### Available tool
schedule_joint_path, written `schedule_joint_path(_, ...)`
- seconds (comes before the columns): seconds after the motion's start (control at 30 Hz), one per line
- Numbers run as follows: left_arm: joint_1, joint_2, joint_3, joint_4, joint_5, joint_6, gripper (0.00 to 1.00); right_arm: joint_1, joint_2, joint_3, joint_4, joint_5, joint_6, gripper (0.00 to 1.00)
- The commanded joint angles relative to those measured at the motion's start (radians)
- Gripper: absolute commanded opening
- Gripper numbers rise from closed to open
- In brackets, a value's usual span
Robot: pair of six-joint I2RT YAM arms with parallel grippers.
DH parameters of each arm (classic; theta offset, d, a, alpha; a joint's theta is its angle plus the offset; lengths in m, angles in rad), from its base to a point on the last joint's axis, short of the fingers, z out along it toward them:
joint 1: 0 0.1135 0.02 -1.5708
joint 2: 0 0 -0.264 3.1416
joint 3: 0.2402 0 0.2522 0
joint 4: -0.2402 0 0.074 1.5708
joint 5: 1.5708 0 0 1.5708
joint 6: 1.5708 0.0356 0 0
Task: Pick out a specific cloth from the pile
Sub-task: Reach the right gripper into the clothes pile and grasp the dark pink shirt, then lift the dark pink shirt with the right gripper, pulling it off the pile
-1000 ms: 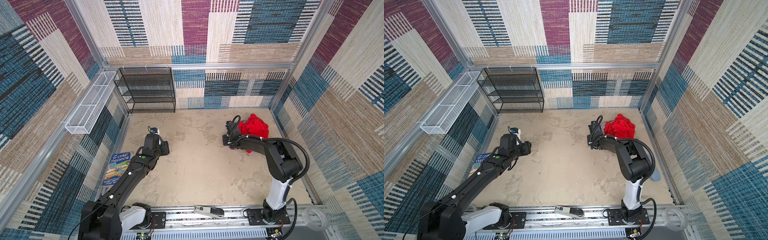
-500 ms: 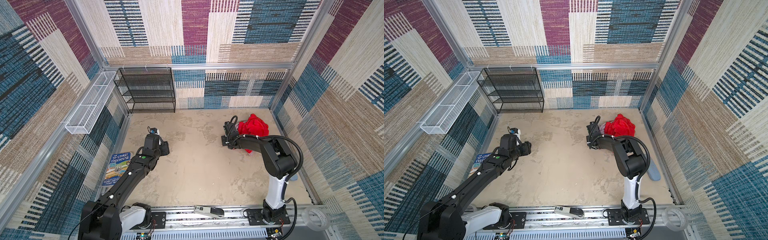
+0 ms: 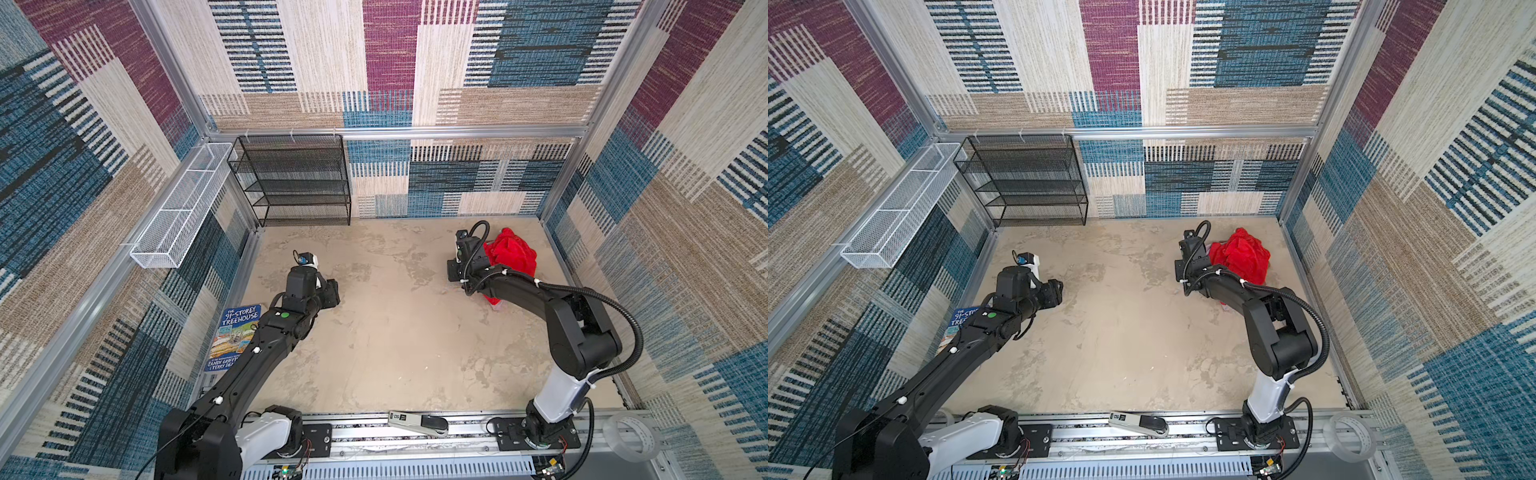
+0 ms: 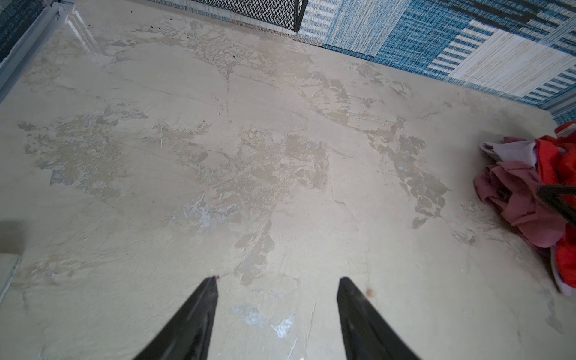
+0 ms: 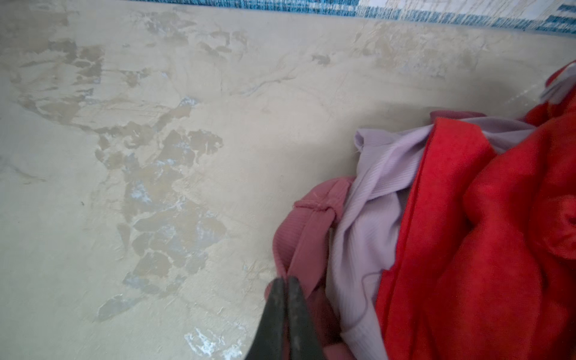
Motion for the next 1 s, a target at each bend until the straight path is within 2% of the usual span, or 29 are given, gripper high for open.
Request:
schedule_joint_path(0.0, 0.000, -0.006, 0.013, -0.009, 0.016, -0.036, 0.65, -0.007, -0.040, 0.003, 0.021, -0.032, 0.014, 0.00)
schedule_joint_path(0.5, 0.000, -0.019, 0.023, -0.008, 0.051, -0.062, 0.64, -0.084, -0.206, -0.016, 0.018, -0.167, 0.030, 0.00)
schedule_joint_path(0.97, 0.000, -0.012, 0.033, 0.000, 0.078, -0.076, 0.64, -0.125, -0.274, 0.008, 0.001, -0.273, 0.052, 0.00)
